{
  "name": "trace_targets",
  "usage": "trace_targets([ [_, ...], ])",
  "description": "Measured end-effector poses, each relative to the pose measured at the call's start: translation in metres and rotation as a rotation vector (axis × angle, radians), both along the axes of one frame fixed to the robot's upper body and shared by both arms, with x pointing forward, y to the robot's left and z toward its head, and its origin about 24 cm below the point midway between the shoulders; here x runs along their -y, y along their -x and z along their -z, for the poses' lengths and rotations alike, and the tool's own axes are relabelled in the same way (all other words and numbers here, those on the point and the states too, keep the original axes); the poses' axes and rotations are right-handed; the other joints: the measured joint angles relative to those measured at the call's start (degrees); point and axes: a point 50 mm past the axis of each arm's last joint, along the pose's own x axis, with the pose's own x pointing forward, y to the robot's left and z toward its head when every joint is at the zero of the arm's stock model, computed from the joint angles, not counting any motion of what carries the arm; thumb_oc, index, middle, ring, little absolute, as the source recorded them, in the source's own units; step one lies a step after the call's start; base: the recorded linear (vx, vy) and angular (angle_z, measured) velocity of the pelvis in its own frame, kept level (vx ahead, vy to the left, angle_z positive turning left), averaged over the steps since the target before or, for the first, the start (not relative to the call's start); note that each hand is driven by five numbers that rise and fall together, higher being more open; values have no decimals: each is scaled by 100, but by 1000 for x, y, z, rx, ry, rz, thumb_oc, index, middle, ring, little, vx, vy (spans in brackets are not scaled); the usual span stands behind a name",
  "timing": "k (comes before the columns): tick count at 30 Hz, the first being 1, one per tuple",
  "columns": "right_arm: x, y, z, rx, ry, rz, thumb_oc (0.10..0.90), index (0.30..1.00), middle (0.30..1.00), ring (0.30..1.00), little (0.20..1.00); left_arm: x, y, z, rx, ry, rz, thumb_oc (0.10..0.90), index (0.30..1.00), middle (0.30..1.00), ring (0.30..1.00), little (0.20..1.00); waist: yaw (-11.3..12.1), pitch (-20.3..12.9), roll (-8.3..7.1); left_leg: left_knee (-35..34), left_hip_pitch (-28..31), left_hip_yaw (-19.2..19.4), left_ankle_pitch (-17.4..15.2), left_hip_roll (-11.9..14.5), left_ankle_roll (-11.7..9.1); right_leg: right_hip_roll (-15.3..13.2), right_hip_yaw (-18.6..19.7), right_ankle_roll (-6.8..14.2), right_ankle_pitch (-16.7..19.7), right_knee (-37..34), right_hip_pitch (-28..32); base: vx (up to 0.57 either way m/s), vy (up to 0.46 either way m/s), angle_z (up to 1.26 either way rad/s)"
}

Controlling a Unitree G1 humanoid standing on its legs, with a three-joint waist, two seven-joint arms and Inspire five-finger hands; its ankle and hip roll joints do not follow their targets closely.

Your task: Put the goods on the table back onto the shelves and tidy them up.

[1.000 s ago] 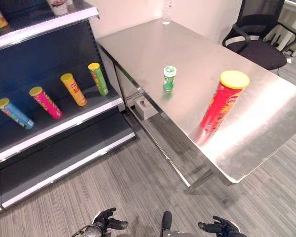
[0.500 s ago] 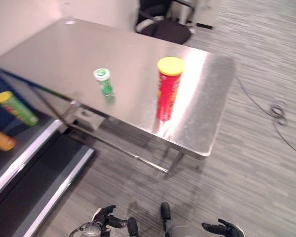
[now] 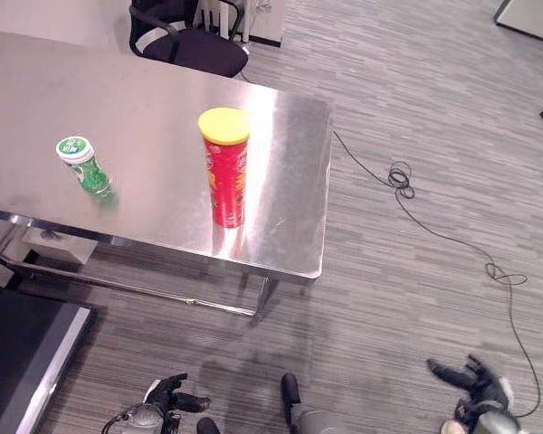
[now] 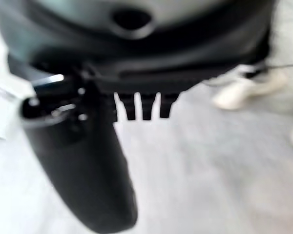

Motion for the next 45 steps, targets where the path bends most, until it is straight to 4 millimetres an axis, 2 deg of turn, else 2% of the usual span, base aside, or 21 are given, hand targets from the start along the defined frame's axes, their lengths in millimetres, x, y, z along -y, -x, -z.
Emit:
trace_targets([
  [1,14,-6,-29,83,93,9,800,900,900,900,900,3,5,3,-11,6,-12,800,900,900,900,900,-8,-45,66,-2,-14,-31,-37,-31,-25,-57,-17,-158,-239,-1,50,59,-21,13],
  [5,35,-15,-84,227,270,47,800,900,900,900,900,15,18,10,-44,23,-26,800,900,900,900,900,-56,-207,262,-1,-115,-310,-6,49,-70,4,-189,-158,-300,-2,70,54,-25,25],
  [6,34,-20,-110,319,349,34,800,900,900,900,900,23,25,14,-65,32,-18,800,900,900,900,900,-19,-273,357,0,-146,-375,36,87,-127,36,-246,-167,-306,-2,67,84,-37,25],
  [10,27,-26,-152,399,504,-54,800,900,900,900,900,40,38,20,-107,55,31,800,900,900,900,900,104,-375,484,-1,-167,-689,65,137,-159,56,-515,-232,-373,-1,215,90,-62,35],
  [11,23,-29,-163,425,540,-82,800,900,900,900,900,41,39,21,-109,63,36,800,900,900,900,900,163,-389,504,0,-163,-750,68,143,-161,56,-574,-229,-386,-1,254,54,-46,50],
  [12,14,-33,-186,498,600,-132,800,900,900,900,900,43,38,21,-109,72,45,800,900,900,900,900,241,-419,553,0,-187,-913,94,146,-165,45,-738,-242,-422,-1,318,70,-48,50],
  [16,-14,-47,-236,710,695,-286,800,900,900,900,900,43,40,21,-106,69,56,800,900,900,900,900,545,-512,647,1,-213,-1074,162,155,-196,43,-900,-284,-469,0,386,45,-45,29],
  [17,-22,-51,-248,781,694,-327,800,900,900,900,900,43,40,21,-107,68,57,800,900,900,900,900,562,-521,662,2,-214,-1147,172,155,-198,39,-973,-277,-476,1,436,41,-43,38],
  [21,-47,-71,-277,930,646,-510,800,900,900,900,900,37,49,21,-117,55,67,800,900,900,900,900,714,-549,622,10,-172,-1302,217,156,-194,44,-1103,-260,-519,1,572,36,-65,27],
  [22,-63,-81,-283,941,633,-623,800,900,900,900,900,38,47,21,-108,60,68,800,900,900,900,900,743,-550,620,29,-149,-1330,221,148,-196,45,-1131,-263,-516,2,579,18,-34,7],
  [26,-111,-94,-279,969,505,-952,800,900,900,900,900,39,41,19,-82,74,89,800,900,900,900,900,876,-559,608,26,-144,-1529,238,147,-198,37,-1270,-248,-535,1,716,12,-25,24],
  [28,-120,-97,-275,954,484,-1014,800,900,900,900,900,38,40,19,-78,72,90,800,900,900,900,900,930,-557,587,14,-168,-1602,255,132,-214,25,-1287,-242,-550,1,728,3,-24,24],
  [29,-124,-101,-268,945,418,-1044,800,900,900,900,900,37,43,19,-82,71,87,800,900,900,900,900,1045,-559,570,2,-216,-1608,252,124,-214,-6,-1287,-234,-576,1,732,3,-24,14],
  [33,-126,-108,-253,894,329,-1074,800,900,900,900,900,38,43,19,-73,83,89,800,900,900,900,900,1136,-560,563,3,-277,-1761,264,66,-203,-50,-1421,-267,-629,1,762,-6,-20,19],
  [37,-135,-119,-228,753,253,-1126,800,900,900,900,900,38,40,18,-63,85,86,800,900,900,900,900,1213,-559,548,4,-330,-1839,272,43,-192,-67,-1503,-274,-624,1,760,-1,-7,10],
  [41,-136,-121,-222,728,244,-1130,800,900,900,900,900,38,40,18,-60,89,78,800,900,900,900,900,1251,-562,553,29,-363,-1962,314,24,-194,-65,-1615,-275,-626,2,771,2,-2,19],
  [45,-127,-124,-214,684,257,-1092,800,900,900,900,900,38,39,17,-55,94,64,800,900,900,900,900,1315,-560,554,28,-364,-2111,322,-10,-197,-97,-1728,-276,-644,2,839,-3,1,19],
])
